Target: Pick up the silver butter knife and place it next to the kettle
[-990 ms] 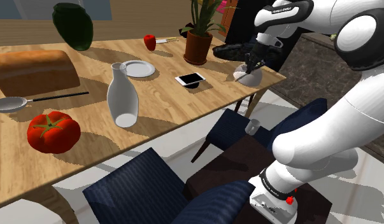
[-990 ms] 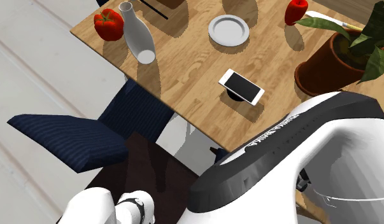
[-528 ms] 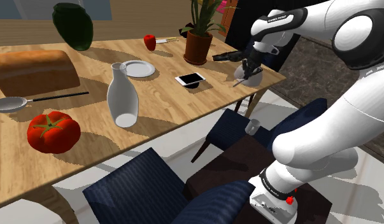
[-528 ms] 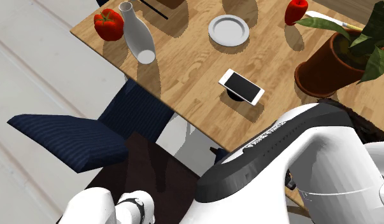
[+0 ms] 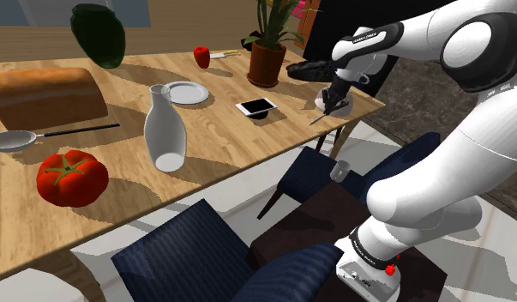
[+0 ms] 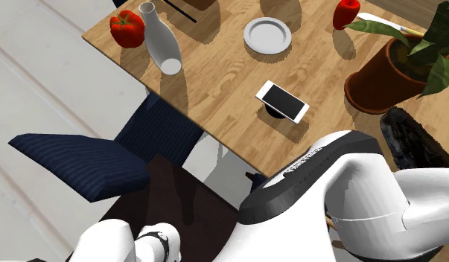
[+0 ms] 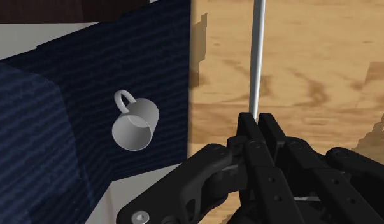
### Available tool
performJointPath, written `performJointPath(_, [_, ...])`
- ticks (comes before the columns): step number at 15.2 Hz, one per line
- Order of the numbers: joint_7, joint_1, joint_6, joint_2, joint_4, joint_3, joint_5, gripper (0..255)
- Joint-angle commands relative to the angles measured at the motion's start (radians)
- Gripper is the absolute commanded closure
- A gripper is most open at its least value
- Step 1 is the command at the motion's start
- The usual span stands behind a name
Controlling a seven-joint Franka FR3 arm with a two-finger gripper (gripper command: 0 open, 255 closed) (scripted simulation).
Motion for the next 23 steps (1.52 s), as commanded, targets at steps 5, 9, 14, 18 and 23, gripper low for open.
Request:
performJointPath(5, [-0.002, 0.0, 0.062, 0.03, -0.032, 0.0, -0.001, 255])
performJointPath(9, [-0.002, 0.001, 0.062, 0.03, -0.032, 0.0, -0.001, 255])
performJointPath(14, [-0.002, 0.0, 0.062, 0.031, -0.031, -0.001, -0.001, 0])
performJointPath(18, [-0.002, 0.001, 0.062, 0.03, -0.032, 0.0, -0.001, 0])
performJointPath(23, [-0.003, -0.003, -0.06, -0.021, 0.04, -0.003, 0.0, 0])
